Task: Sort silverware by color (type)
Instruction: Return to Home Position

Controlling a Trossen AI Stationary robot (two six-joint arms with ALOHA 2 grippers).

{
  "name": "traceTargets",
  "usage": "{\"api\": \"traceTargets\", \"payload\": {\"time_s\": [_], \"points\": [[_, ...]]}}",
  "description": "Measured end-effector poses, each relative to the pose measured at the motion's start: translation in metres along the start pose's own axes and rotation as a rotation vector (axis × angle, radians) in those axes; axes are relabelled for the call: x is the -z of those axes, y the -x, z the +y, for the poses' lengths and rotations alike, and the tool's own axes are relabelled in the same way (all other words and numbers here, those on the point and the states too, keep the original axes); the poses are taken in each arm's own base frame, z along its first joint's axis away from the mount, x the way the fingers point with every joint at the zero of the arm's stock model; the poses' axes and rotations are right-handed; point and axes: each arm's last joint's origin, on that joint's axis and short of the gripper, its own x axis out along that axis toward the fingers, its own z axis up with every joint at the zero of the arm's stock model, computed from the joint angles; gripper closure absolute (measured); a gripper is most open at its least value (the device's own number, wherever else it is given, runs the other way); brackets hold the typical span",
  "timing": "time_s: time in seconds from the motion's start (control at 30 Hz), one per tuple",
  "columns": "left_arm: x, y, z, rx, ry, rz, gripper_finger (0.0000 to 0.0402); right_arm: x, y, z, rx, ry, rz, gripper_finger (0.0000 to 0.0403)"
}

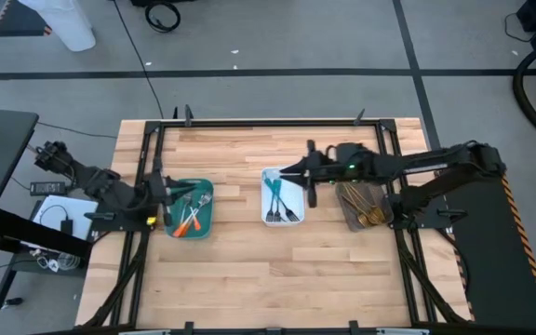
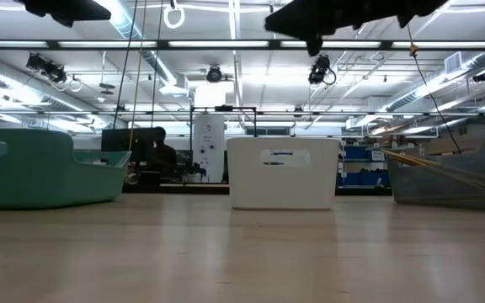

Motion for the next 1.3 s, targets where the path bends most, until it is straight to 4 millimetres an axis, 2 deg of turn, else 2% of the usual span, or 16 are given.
{"api": "traceTargets", "payload": {"time_s": [0.13, 0.27, 0.47, 0.7, 0.97, 1.3], "points": [[0.009, 0.004, 0.006, 0.042, 0.053, -0.053, 0.038, -0.005, 0.028, 0.0, 0.035, -0.001, -0.064, 0.0333], [0.02, 0.007, 0.009, 0.069, 0.084, -0.125, 0.0393, 0.002, 0.05, -0.001, 0.053, -0.023, -0.115, 0.0336], [0.039, 0.007, 0.013, 0.068, 0.139, -0.204, 0.0394, 0.019, 0.068, -0.005, 0.071, -0.068, -0.123, 0.0344], [0.055, 0.012, 0.017, 0.094, 0.208, -0.265, 0.0395, 0.022, 0.095, -0.006, 0.076, -0.078, -0.197, 0.0359], [0.073, 0.011, 0.015, 0.096, 0.236, -0.29, 0.0396, 0.036, 0.119, -0.005, 0.081, -0.096, -0.254, 0.0371], [0.073, 0.011, 0.011, 0.196, 0.273, -0.296, 0.0395, 0.056, 0.142, -0.006, 0.116, -0.13, -0.32, 0.0371]]}}
